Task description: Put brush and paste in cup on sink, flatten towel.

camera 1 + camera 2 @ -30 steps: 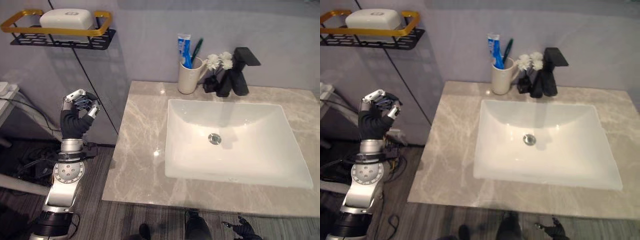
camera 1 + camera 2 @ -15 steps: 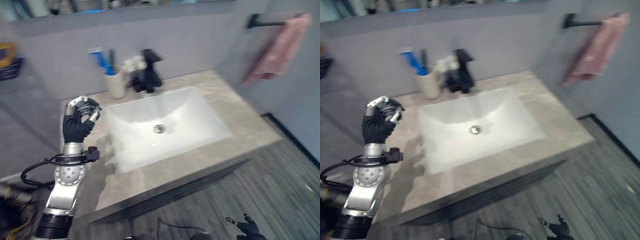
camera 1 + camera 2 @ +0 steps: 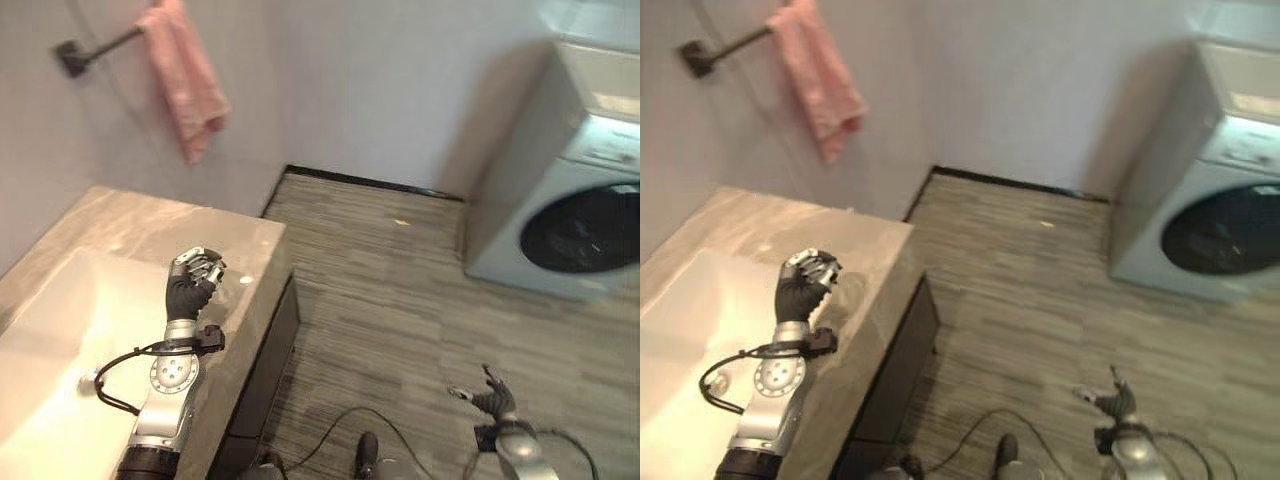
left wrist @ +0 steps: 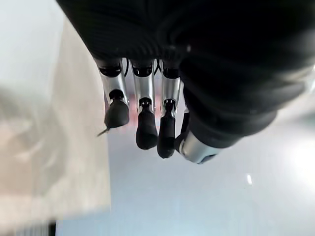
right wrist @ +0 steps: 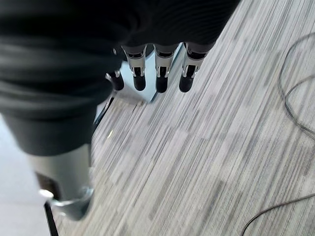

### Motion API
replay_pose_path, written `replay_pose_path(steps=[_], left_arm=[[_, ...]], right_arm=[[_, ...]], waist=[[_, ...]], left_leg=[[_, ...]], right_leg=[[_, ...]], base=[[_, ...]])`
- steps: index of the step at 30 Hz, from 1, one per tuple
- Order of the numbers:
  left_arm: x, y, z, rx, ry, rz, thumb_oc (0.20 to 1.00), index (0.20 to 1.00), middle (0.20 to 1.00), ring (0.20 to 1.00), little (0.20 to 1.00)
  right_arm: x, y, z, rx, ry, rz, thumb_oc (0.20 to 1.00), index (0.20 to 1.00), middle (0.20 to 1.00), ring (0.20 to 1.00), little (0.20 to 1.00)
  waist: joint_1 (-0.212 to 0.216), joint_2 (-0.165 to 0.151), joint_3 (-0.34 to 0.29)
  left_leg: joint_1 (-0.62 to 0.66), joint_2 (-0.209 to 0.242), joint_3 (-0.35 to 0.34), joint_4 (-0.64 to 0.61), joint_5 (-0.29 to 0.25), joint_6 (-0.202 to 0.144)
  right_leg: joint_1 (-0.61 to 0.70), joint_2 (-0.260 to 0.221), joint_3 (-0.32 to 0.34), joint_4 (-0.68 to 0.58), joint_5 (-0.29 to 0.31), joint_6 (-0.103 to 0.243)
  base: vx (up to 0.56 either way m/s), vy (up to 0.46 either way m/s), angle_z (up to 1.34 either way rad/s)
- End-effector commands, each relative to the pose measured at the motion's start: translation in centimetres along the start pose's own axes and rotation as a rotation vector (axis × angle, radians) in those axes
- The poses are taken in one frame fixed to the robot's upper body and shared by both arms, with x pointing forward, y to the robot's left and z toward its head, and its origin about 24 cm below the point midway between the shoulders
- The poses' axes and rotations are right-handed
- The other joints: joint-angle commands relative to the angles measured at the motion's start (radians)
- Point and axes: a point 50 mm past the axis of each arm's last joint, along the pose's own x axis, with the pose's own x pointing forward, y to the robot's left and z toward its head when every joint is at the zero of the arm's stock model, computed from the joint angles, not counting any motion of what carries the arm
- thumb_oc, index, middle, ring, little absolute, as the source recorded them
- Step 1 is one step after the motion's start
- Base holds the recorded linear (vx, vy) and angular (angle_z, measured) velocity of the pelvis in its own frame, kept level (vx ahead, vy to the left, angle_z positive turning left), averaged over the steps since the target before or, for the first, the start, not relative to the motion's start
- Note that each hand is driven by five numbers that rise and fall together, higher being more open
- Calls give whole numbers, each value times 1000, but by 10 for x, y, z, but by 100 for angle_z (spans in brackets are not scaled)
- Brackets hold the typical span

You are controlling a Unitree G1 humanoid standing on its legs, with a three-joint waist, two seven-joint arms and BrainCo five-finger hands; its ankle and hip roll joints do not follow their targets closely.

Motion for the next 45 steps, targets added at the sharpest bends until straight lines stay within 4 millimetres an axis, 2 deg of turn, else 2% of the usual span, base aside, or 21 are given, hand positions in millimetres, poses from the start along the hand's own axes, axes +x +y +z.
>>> replay_pose_path(steps=[1, 3, 6, 7, 12, 15, 17, 19, 20, 22, 23, 27, 28, 30, 31, 33, 35, 36, 39, 40, 45], left_arm=[[19, 11, 33, -12, -174, 37, 241, 241, 241, 241, 241], [20, 8, 31, -13, -167, 30, 382, 382, 382, 382, 382], [21, 3, 28, -3, -152, 15, 931, 931, 931, 931, 931], [20, 2, 26, 8, -142, -3, 1000, 1000, 1000, 1000, 1000], [18, -7, 16, 28, -91, -39, 1000, 1000, 1000, 1000, 1000], [17, -6, 12, 55, -70, -46, 1000, 1000, 1000, 1000, 1000], [14, -4, 8, 74, -50, -49, 1000, 1000, 1000, 1000, 1000], [10, -4, 0, 79, -9, -44, 1000, 1000, 1000, 1000, 1000], [10, -4, 0, 79, -9, -44, 1000, 1000, 1000, 1000, 1000], [9, -4, -3, 77, 5, -42, 1000, 1000, 1000, 1000, 1000], [7, -4, -7, 84, 26, -59, 1000, 1000, 1000, 1000, 1000], [4, -3, -13, 80, 57, -61, 1000, 1000, 1000, 1000, 1000], [2, -4, -19, 72, 88, -55, 1000, 1000, 1000, 1000, 1000], [1, -4, -21, 67, 97, -52, 1000, 1000, 1000, 1000, 1000], [-2, -4, -27, 32, 127, -31, 1000, 1000, 1000, 1000, 1000], [-1, -5, -25, -19, 123, -10, 1000, 1000, 1000, 1000, 1000], [1, -6, -26, -28, 128, 9, 1000, 1000, 1000, 1000, 1000], [1, -7, -26, -31, 132, 8, 1000, 1000, 1000, 1000, 1000], [-2, -4, -31, -32, 157, 36, 1000, 1000, 1000, 1000, 1000], [-5, -1, -35, -25, 179, 55, 1000, 1000, 1000, 1000, 1000], [-12, 3, -44, 0, 223, 77, 1000, 1000, 1000, 1000, 1000]], right_arm=[[5, 1, 12, -51, -66, 7, 1000, 1000, 1000, 1000, 1000], [4, 3, 15, -85, -90, 28, 1000, 1000, 1000, 1000, 1000], [3, 6, 18, -110, -110, 60, 1000, 1000, 1000, 1000, 1000], [3, 9, 20, -96, -120, 80, 1000, 1000, 1000, 1000, 1000], [2, 19, 16, -40, -88, 94, 1000, 1000, 1000, 1000, 1000], [4, 25, 23, -17, -106, 115, 1000, 1000, 1000, 1000, 1000], [5, 29, 29, -4, -125, 136, 1000, 1000, 1000, 1000, 1000], [6, 32, 36, 33, -146, 143, 1000, 1000, 1000, 1000, 1000], [6, 32, 36, 33, -146, 143, 1000, 1000, 1000, 1000, 1000], [5, 33, 36, 40, -146, 148, 1000, 1000, 1000, 1000, 1000], [3, 35, 32, 26, -131, 172, 1000, 1000, 1000, 1000, 1000], [1, 35, 26, 11, -115, 187, 1000, 1000, 1000, 1000, 1000], [-3, 40, 19, 6, -89, 205, 1000, 1000, 1000, 1000, 1000], [-4, 41, 18, 11, -84, 207, 1000, 1000, 1000, 1000, 1000], [-5, 40, 16, 14, -80, 206, 1000, 1000, 1000, 1000, 1000], [-3, 34, 21, 62, -95, 178, 1000, 1000, 1000, 1000, 1000], [2, 31, 25, 51, -100, 147, 1000, 1000, 1000, 1000, 1000], [3, 29, 27, 35, -109, 140, 1000, 1000, 1000, 1000, 1000], [2, 24, 28, 55, -117, 127, 1000, 1000, 1000, 1000, 1000], [0, 24, 24, 57, -104, 121, 1000, 1000, 1000, 1000, 1000], [-1, 25, 20, 44, -91, 104, 1000, 1000, 1000, 1000, 1000]], waist=[[20, -43, 10], [17, -39, 15], [31, -43, 33], [38, -44, 38], [33, -48, 21], [36, -46, 27], [36, -53, 34], [23, -42, 58], [23, -43, 57], [21, -44, 56], [25, -52, 46], [24, -65, 39], [19, -87, 30], [18, -94, 21], [19, -104, 11], [18, -109, 34], [18, -115, 62], [18, -109, 70], [25, -121, 73], [36, -106, 70], [49, -95, 69]], left_leg=[[-39, -47, 23, 120, -59, 5], [-59, -68, 10, 87, -35, 6], [-120, -87, -23, 95, 1, -2], [-113, -86, -26, 95, -1, 2], [-60, -108, -30, 65, -21, 42], [-32, -110, -23, 46, -35, 74], [8, -120, -4, 25, -52, 103], [56, -110, 6, 13, -69, 119], [55, -112, 6, 13, -69, 119], [72, -113, 14, 3, -75, 118], [90, -117, 14, -17, -82, 112], [96, -110, 3, -27, -88, 89], [101, -105, -16, -13, -105, 70], [96, -104, -17, -2, -109, 64], [76, -90, -10, 124, -145, 40], [-14, -56, -10, 330, -100, -3], [-77, -7, 23, 429, -37, -31], [-93, 25, 34, 432, -50, -42], [-171, 16, 65, 339, -60, -14], [-202, 4, 45, 206, 12, -18], [-234, 17, 46, -49, 108, -39]], right_leg=[[92, -70, -86, -21, -32, 127], [85, -58, -72, -19, -33, 125], [102, -43, -54, -14, -44, 121], [109, -36, -47, -1, -55, 119], [123, -37, -38, 53, -96, 120], [55, -44, -35, 228, -117, 144], [-8, -75, -33, 374, -53, 207], [-83, -104, -58, 513, 24, 241], [-86, -106, -57, 517, 22, 241], [-87, -135, -89, 491, 29, 236], [-78, -162, -129, 388, 16, 211], [-84, -145, -165, 218, 18, 180], [-45, -106, -114, 152, -5, 167], [-30, -89, -102, 123, -8, 154], [19, -68, -126, 76, -28, 130], [38, -51, -133, 71, -48, 98], [59, -50, -161, 76, -78, 72], [80, -40, -165, 76, -102, 73], [110, -50, -181, 52, -107, 74], [127, -27, -169, 37, -116, 79], [185, 0, -150, 25, -157, 92]], base=[[106, -15, -78], [114, 0, -49], [121, 7, -20], [168, 29, -26], [147, 81, -18], [91, 114, -2], [105, 121, -25], [117, 104, -56], [121, 58, -53], [122, -12, -28], [130, -45, -6], [200, -142, 0], [243, -188, -2], [238, -185, 3], [209, -216, 8], [168, -256, 13], [139, -193, 15], [216, -148, 13], [235, -53, 13], [281, -8, 9], [394, 24, 6]])
